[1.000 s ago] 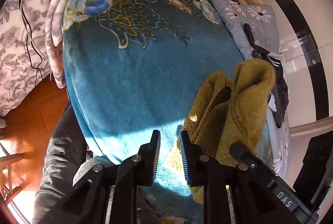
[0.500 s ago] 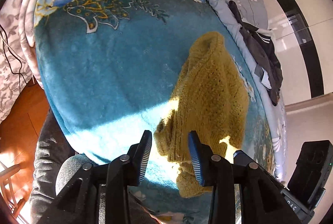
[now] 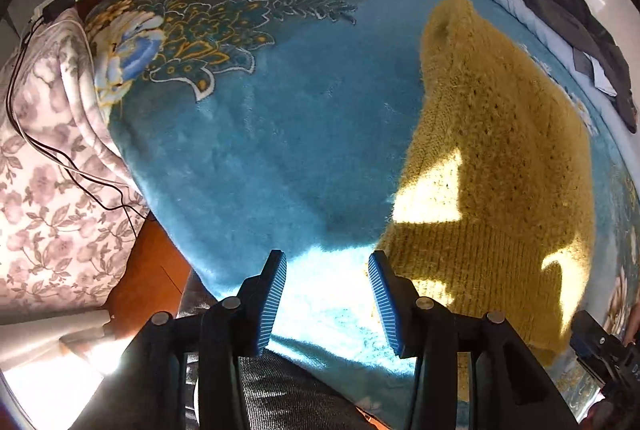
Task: Fold clothes
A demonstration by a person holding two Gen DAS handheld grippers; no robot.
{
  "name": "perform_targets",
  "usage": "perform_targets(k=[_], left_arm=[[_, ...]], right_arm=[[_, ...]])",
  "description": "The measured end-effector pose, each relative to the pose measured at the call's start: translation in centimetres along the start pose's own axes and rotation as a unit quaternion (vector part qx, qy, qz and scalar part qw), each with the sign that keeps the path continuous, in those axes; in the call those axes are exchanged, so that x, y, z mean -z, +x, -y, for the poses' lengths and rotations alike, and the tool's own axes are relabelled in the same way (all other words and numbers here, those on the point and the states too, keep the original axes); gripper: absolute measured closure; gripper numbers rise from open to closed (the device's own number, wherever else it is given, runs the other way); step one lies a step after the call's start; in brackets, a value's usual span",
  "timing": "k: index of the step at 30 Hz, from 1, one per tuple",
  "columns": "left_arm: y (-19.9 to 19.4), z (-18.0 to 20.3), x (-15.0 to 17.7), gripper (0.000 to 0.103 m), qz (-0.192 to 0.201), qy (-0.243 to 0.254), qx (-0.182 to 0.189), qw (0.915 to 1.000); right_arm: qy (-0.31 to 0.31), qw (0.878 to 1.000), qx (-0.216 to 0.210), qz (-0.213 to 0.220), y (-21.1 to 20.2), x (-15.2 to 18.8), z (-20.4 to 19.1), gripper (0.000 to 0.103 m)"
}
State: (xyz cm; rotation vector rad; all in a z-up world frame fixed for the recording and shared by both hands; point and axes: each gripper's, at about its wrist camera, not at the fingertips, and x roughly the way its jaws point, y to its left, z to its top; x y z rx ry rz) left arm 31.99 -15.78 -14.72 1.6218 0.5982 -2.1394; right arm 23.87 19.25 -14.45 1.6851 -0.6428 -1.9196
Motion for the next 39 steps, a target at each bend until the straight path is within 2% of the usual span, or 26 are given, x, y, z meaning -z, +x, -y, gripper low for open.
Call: perform_targets(k=[3,7,9,10,11,15,19,24,28,30,32,34,35,37,39], left_arm=[[-0.4,-2.1,0.7,0.057,-0.006,-0.038,0.018,0.9991],[-1.8,-3.4,0.8,0.057,0.008,-0.06,0.037,0.9975],[-2.8,-3.2,0.4,0.057,0.021,-0.063,0.058,0.9961],[-3.2,-2.9,0.1,0.057,0.028,-0.062,0.071,0.9951],[-3.7,-2.5,-0.2,0.057,0.034,-0.062,0.085,0.9939],[-5.0,-0.4,-1.1,0.057,0.042,-0.033,0.123,0.991],[-5.9,2.0,-1.9,0.057,0.044,-0.003,0.153,0.9872],[-4.6,5.1,-3.5,0.056,0.028,0.011,0.173,0.9844],[-3.9,7.3,-6.8,0.055,0.031,0.035,0.185,0.9815],[-3.2,8.3,-8.9,0.053,0.031,0.056,0.187,0.9803],[-2.1,9.2,-10.9,0.051,0.025,0.076,0.191,0.9783],[-0.6,10.1,-12.6,0.047,0.01,0.1,0.204,0.9738],[0.2,10.5,-13.2,0.046,-0.001,0.111,0.215,0.9704],[1.8,11.2,-14.2,0.043,-0.023,0.128,0.234,0.9636],[3.4,12.0,-14.9,0.04,-0.046,0.143,0.247,0.9572]], right_arm=[[0.003,1.0,-0.028,-0.007,1.5,0.1,-0.2,0.053],[0.022,0.998,-0.05,-0.016,3.0,0.6,-0.2,0.053],[0.03,0.998,-0.055,-0.005,2.8,0.9,0.0,0.054],[0.035,0.998,-0.055,-0.004,2.7,0.9,0.1,0.064],[0.039,0.998,-0.056,-0.003,2.5,0.8,0.1,0.069],[0.034,0.997,-0.066,-0.011,1.1,-0.6,0.1,0.074],[-0.031,0.999,-0.022,-0.009,-2.5,-5.2,0.3,0.074],[-0.127,0.989,0.069,-0.019,-6.3,-14.5,0.5,0.074],[-0.149,0.984,0.089,-0.038,-6.5,-17.7,2.0,0.074],[-0.144,0.986,0.082,-0.037,-6.6,-17.4,2.8,0.073],[-0.137,0.987,0.077,-0.03,-6.8,-17.0,3.5,0.067],[-0.116,0.99,0.079,0.009,-7.8,-16.3,4.4,0.062],[-0.093,0.993,0.07,0.032,-8.6,-15.8,5.3,0.052],[-0.03,0.996,0.039,0.078,-9.8,-13.8,7.2,0.043],[0.035,0.994,0.004,0.108,-10.1,-11.1,9.0,0.043]])
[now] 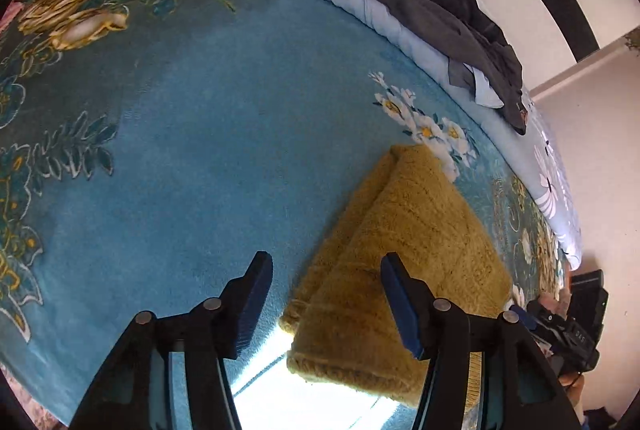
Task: Fold clothes
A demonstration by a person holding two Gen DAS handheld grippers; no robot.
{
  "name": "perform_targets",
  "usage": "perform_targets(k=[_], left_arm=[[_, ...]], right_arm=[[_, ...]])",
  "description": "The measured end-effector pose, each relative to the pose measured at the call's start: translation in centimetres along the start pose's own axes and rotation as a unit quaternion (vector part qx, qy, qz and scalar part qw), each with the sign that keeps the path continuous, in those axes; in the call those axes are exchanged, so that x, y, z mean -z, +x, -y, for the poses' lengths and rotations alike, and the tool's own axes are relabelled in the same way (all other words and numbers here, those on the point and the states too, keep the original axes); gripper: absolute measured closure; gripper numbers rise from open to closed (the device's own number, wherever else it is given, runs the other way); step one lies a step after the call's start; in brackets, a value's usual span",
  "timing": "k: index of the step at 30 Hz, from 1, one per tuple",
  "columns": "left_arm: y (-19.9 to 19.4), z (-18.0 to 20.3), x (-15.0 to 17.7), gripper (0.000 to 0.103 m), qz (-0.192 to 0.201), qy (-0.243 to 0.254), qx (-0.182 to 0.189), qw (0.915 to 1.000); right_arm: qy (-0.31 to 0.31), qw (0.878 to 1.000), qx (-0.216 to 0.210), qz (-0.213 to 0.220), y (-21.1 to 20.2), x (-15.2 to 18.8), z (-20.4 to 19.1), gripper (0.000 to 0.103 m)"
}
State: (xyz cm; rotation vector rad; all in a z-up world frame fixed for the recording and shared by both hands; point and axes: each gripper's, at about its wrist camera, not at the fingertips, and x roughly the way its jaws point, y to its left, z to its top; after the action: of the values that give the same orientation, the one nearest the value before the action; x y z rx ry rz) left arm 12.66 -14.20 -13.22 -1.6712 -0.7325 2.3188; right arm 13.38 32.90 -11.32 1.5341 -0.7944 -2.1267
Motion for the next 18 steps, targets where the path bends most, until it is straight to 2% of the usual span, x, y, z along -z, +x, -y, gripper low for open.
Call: perform_targets(k=[5,9,11,16,18], left_arm=[[3.3,-0.1,-1.1,0.038,-0.05,0.008,0.063,0.9967],[4.8,0.0,-1.3,0.037,-0.065,0.009,0.073,0.9952],[5.0,-0.2,-1.2,0.037,-0.064,0.002,0.079,0.9948],[4.7,-0.8,-0.1,0.037,-0.042,-0.025,0.08,0.9956],[4.5,-1.1,0.4,0.037,-0.036,-0.04,0.079,0.9954]], right_arm=[[0.141,0.989,-0.038,0.024,0.5,6.7,3.1,0.043],[0.187,0.98,-0.063,0.032,2.5,9.2,2.3,0.04],[0.184,0.98,-0.072,0.036,3.4,9.1,1.1,0.03],[0.17,0.983,-0.054,0.033,5.6,7.5,-1.3,0.028],[0.196,0.978,-0.059,0.044,5.8,7.2,-1.3,0.028]])
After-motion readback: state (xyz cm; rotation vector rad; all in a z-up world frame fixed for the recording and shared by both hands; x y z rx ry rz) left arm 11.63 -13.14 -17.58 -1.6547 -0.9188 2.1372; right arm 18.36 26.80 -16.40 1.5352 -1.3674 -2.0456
